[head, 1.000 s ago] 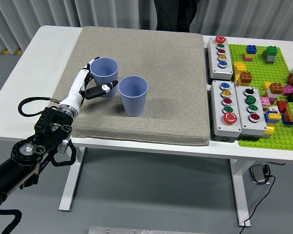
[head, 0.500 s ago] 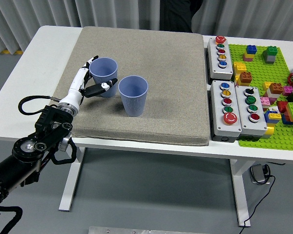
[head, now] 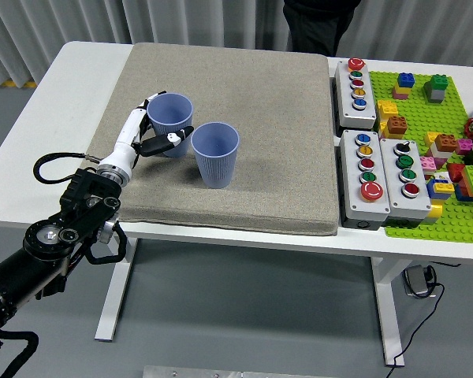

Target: Pick cup pour cup place

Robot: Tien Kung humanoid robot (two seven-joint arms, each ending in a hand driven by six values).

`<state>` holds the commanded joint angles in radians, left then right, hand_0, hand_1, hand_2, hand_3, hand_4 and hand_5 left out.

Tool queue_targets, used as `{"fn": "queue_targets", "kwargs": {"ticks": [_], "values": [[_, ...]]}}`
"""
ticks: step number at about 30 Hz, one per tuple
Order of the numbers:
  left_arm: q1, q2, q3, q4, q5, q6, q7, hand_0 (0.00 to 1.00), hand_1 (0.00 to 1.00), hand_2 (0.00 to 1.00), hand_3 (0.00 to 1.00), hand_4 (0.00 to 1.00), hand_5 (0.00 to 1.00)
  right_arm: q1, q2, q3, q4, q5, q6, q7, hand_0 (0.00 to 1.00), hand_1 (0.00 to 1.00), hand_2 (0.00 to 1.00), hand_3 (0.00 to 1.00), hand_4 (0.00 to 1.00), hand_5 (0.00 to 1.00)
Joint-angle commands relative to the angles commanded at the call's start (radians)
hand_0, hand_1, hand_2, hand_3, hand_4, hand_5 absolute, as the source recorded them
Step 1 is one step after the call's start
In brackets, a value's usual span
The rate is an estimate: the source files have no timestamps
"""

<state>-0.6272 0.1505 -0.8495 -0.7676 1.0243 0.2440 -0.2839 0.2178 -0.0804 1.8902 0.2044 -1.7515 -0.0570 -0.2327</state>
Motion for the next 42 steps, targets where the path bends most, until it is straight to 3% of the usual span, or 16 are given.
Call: {"fn": "queue_targets", "kwargs": {"ticks": [2,3,8,9,23,32,42], "values": [[-0.001,-0.001,0.002,0.0,-0.002,0.004,-0.002,0.628,0.662,0.797,0.85,0.897,0.274,0.001,0.0,0.0,0.0,0.0,0.0,0.0,0.7,0.691,0.639,0.599,0.066,0.426],[-0.001,-0.002,0.003,-0.001,-0.002,0.005,-0.002,0.576,0.593,0.682,0.7,0.894,0.272,0.002,0.0,0.0,0.0,0.0,0.0,0.0,0.702,0.691,0.639,0.599,0.065,0.426],[0.003,-0.004,0.01,-0.001,-0.01,0.018,-0.009,0.576,0.593,0.682,0.7,0.894,0.272,0.001,0.0,0.001,0.001,-0.005,0.002,-0.001,0.702,0.691,0.639,0.599,0.065,0.426],[0.004,-0.004,0.01,-0.001,-0.01,0.019,-0.01,0.517,0.541,0.612,0.602,0.89,0.265,0.001,0.0,0.001,0.001,-0.005,0.002,-0.002,0.702,0.691,0.64,0.599,0.065,0.425],[0.025,0.009,-0.004,-0.03,0.021,0.027,-0.01,0.49,0.51,0.576,0.569,0.882,0.254,-0.005,0.001,0.0,0.001,-0.002,0.001,-0.003,0.701,0.691,0.641,0.6,0.066,0.427],[0.024,0.065,-0.03,-0.108,0.129,0.029,0.02,0.492,0.503,0.568,0.571,0.891,0.264,-0.012,-0.001,0.004,0.0,-0.003,0.001,0.001,0.702,0.691,0.64,0.6,0.066,0.426],[0.022,0.108,-0.088,-0.212,0.435,0.032,0.106,0.497,0.5,0.557,0.569,0.886,0.255,-0.016,-0.003,0.001,-0.001,0.006,-0.001,0.002,0.702,0.691,0.641,0.6,0.066,0.426]]}}
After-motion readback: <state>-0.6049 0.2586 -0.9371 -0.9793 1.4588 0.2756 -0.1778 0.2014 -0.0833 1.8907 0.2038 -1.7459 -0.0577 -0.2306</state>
